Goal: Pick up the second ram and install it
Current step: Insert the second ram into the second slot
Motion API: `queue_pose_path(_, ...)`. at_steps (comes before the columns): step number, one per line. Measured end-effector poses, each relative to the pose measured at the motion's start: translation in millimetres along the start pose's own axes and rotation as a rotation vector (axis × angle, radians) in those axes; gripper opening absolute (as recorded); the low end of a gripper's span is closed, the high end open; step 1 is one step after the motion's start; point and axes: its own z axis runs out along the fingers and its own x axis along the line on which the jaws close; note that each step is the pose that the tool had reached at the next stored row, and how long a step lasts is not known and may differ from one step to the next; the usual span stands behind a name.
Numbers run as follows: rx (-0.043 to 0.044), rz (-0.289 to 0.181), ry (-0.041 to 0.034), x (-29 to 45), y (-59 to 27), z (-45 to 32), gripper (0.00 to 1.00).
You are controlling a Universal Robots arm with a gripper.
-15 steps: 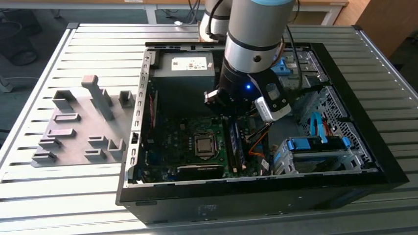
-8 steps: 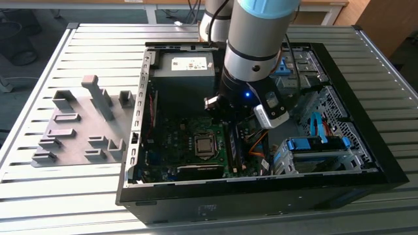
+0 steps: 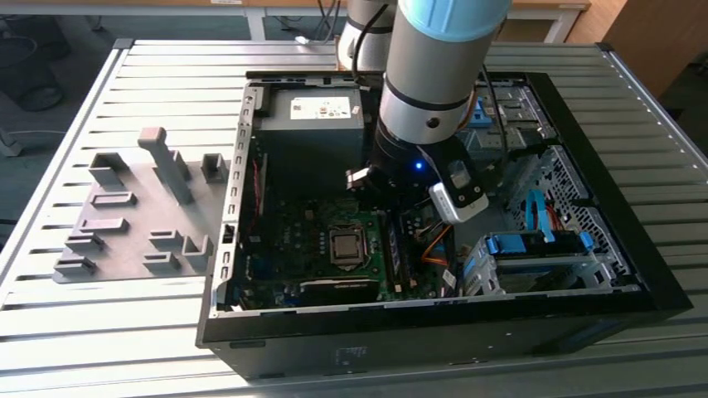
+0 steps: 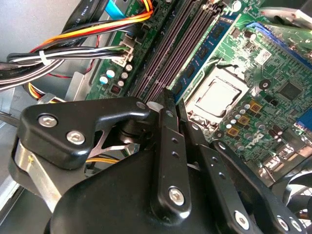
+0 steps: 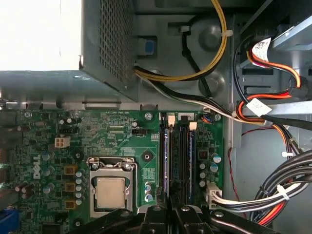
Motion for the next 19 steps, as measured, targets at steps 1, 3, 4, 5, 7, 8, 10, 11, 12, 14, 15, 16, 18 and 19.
queue_pose_path(1, 0.0, 0.0, 0.0, 0.0, 0.0, 0.0, 0.14)
queue_pose_path(3, -0.0005, 0.0, -0.0001, 0.0, 0.0, 0.7, 0.14)
queue_pose_path(4, -0.0005, 0.0, -0.0001, -0.1, 0.1, 1.5, 0.14)
queue_pose_path(5, -0.0001, 0.0, 0.0, -0.1, 0.0, 2.4, 0.14)
queue_pose_path(7, 0.0, 0.0, 0.0, -0.1, 0.0, 5.1, 0.14)
queue_pose_path(8, 0.0, 0.0, 0.0001, -0.2, 0.0, 6.6, 0.14)
queue_pose_path(10, -0.0002, 0.0, 0.0, -0.3, 0.0, 9.5, 0.14)
queue_pose_path(11, -0.0002, 0.001, 0.0, -0.3, -0.1, 10.5, 0.14)
queue_pose_path(12, 0.0, 0.002, 0.0001, -0.3, -0.3, 11.1, 0.14)
queue_pose_path(14, -0.0001, 0.004, 0.0, -0.4, -1.0, 12.5, 0.14)
queue_pose_path(15, -0.0002, 0.005, 0.0, -0.4, -1.6, 13.1, 0.14)
queue_pose_path(16, -0.0003, 0.006, 0.0, -0.4, -2.2, 13.5, 0.14)
queue_pose_path(18, -0.0003, 0.007, 0.0001, -0.4, -2.6, 13.7, 0.14)
queue_pose_path(19, -0.0003, 0.007, 0.0001, -0.4, -2.7, 13.7, 0.14)
